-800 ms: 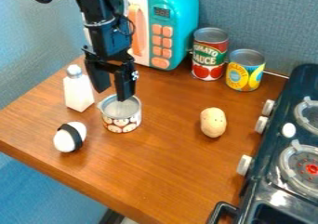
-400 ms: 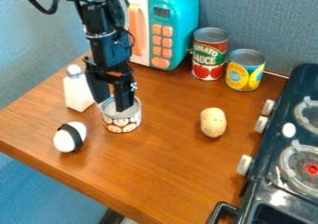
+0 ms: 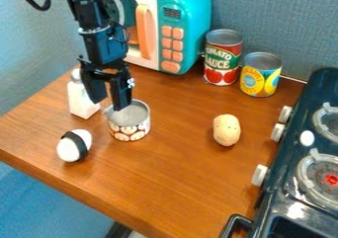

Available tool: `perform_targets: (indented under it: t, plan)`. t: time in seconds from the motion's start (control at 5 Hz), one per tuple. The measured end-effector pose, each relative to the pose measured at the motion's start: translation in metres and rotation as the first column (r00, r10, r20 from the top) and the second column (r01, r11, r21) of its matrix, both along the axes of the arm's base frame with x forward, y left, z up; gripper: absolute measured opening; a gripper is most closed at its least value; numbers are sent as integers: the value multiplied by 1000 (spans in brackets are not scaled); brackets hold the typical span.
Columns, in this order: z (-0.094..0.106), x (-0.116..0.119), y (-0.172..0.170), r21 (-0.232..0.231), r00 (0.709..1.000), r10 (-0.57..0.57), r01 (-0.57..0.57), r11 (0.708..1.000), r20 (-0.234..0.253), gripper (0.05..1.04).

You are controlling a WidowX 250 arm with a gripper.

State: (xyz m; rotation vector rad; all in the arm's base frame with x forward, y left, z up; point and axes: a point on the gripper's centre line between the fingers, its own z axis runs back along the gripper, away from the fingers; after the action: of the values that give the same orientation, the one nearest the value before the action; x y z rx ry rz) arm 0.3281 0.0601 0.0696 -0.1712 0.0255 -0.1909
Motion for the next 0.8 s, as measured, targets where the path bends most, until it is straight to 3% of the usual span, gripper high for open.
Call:
perform_targets:
  t: [0.4, 0.8]
  plan:
    - [-16, 11, 4, 68, 1000, -6, 7, 998, -25, 1001]
    - [-30, 17, -13, 98, 997, -58, 63, 993, -51, 1001]
